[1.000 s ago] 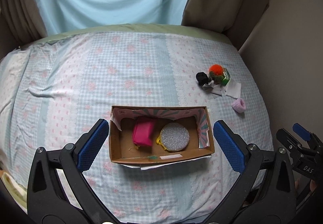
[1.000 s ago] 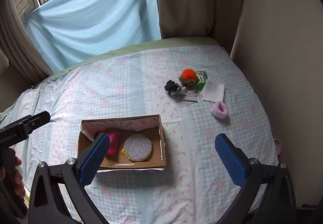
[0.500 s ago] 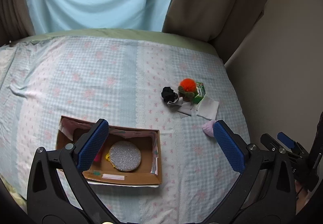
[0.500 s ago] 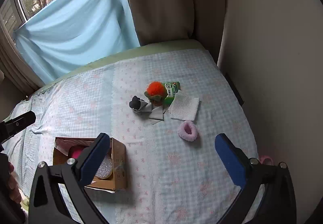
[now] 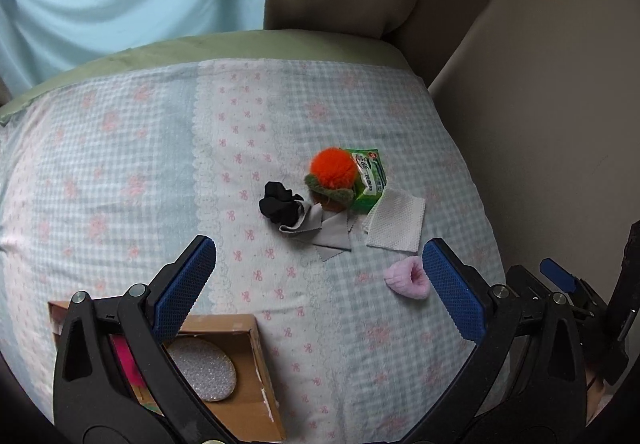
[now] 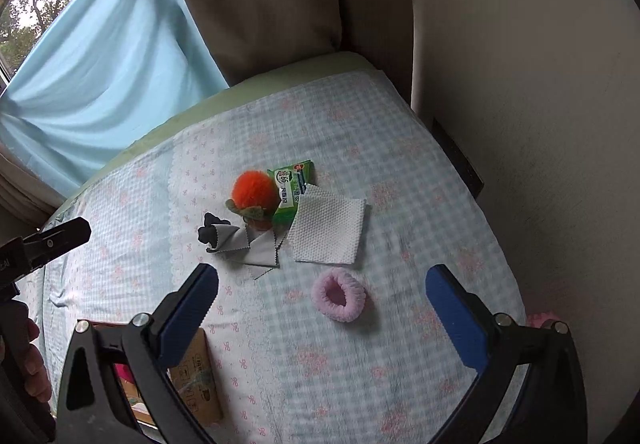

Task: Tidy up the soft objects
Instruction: 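Lift both tools away from the box toward the remaining items, then grasp the orange pompom with the left tool while the right tool grasps the white wipe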

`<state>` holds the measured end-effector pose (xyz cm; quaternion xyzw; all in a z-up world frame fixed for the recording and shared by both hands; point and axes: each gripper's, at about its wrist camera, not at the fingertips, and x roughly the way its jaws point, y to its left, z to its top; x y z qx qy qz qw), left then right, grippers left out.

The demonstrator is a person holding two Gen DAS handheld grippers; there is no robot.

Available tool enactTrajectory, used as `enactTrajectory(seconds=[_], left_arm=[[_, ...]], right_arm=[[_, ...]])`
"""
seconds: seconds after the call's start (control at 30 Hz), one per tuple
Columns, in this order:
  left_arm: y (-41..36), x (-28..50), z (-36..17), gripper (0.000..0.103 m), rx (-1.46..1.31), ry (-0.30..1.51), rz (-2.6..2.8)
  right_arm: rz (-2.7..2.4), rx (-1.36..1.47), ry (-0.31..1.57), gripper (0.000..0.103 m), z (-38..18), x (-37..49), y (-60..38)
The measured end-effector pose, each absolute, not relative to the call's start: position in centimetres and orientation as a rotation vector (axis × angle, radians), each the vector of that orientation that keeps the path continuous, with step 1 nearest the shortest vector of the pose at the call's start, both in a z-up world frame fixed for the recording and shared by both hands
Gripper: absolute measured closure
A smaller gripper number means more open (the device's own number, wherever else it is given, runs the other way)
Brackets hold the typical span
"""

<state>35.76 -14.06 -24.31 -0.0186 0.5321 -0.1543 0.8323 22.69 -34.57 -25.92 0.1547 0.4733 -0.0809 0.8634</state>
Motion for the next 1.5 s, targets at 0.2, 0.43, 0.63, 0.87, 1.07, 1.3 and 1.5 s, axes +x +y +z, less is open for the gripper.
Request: enactTrajectory(seconds=[0.2, 0.43, 0.63, 0.87, 1.07, 1.3, 1.5], left_arm=[[-17.0, 41.4, -29.3, 0.000, -0.005, 1.189, -0.385], [-19.5, 47.0, -36.3, 0.000, 0.025, 1.275, -0.435], [-21.6, 49.3, -42.3, 0.003, 0.069, 1.342, -0.464], [-22.9, 50.7, -45.9, 0.017, 0.086, 1.370, -0.477], [-23.5, 51.2, -48.0, 0.041, 0.107, 1.386, -0.489], [-24.4, 51.3, -48.9, 0.078, 0.143, 1.355, -0.516], [-25.3, 51.3, -48.5, 0.082, 0.153, 1.325, -0.532]], right_arm=[[-0.201, 0.345, 1.015, 0.000, -30.1, 25.8, -35.6], [-0.216, 0.350, 1.058, 0.000, -36.5, 30.2, -35.5], [-0.242, 0.361, 1.102, 0.000, -41.9, 33.3, -35.3], [-0.275, 0.358, 1.134, 0.000, -45.5, 35.7, -35.3], [-0.304, 0.359, 1.153, 0.010, -47.4, 36.8, -35.0], [-0.353, 0.306, 1.132, 0.050, -47.4, 37.2, -34.7], [-0.363, 0.308, 1.111, 0.081, -46.8, 37.0, -35.0]])
